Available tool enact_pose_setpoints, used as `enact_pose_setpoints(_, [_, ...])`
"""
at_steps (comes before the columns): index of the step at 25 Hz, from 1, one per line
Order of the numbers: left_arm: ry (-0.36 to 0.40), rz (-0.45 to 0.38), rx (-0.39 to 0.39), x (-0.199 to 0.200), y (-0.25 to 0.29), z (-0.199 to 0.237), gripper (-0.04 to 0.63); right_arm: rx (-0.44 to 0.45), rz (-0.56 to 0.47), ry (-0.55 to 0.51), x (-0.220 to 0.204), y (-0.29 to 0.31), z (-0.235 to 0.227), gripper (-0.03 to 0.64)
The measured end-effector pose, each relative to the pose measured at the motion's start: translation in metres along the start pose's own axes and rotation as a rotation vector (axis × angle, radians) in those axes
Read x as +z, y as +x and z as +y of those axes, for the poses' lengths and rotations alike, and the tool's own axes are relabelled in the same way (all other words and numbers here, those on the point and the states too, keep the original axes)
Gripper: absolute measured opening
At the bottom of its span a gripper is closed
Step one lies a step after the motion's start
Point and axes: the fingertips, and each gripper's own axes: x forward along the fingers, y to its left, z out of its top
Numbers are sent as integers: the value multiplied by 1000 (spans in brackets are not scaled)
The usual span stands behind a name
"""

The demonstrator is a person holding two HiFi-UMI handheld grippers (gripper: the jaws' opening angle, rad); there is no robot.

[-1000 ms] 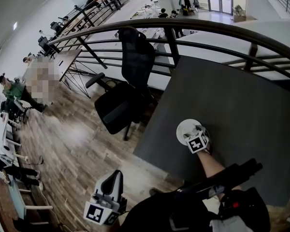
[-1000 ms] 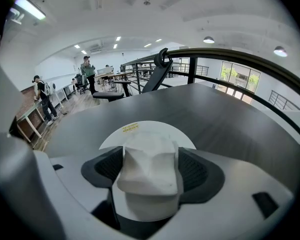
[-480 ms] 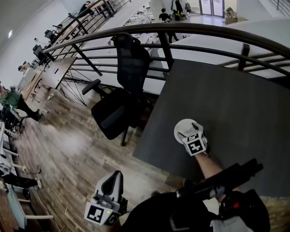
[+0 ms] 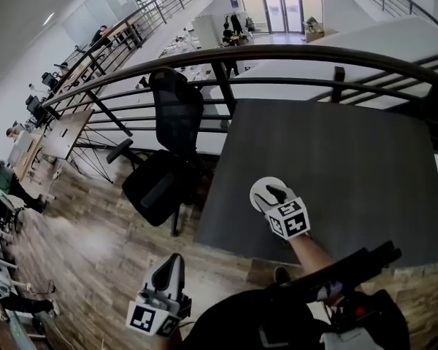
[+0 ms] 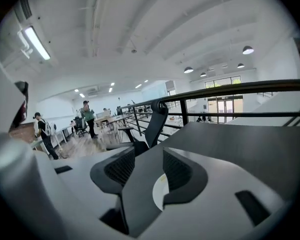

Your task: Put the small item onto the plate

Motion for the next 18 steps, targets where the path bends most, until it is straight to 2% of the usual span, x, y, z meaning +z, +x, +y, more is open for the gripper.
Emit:
enact_pose_setpoints(4, [-6,-24,-49,1,-7,0,5,-1,-58,14,26,-28,22,136])
enact_pose_setpoints(7, [-20,-32,-35,-3,-10,8,5,5,-92,30,38,-46,37,106])
enact_pose_setpoints(11, [-44,-48,-24,-3,-12,14,5,-19,-129,16,51,-69,47,83])
enact_pose_setpoints(18, [-54,-59,-98,-3,-11,11,5,-40,-183,0,82,-110,71,66])
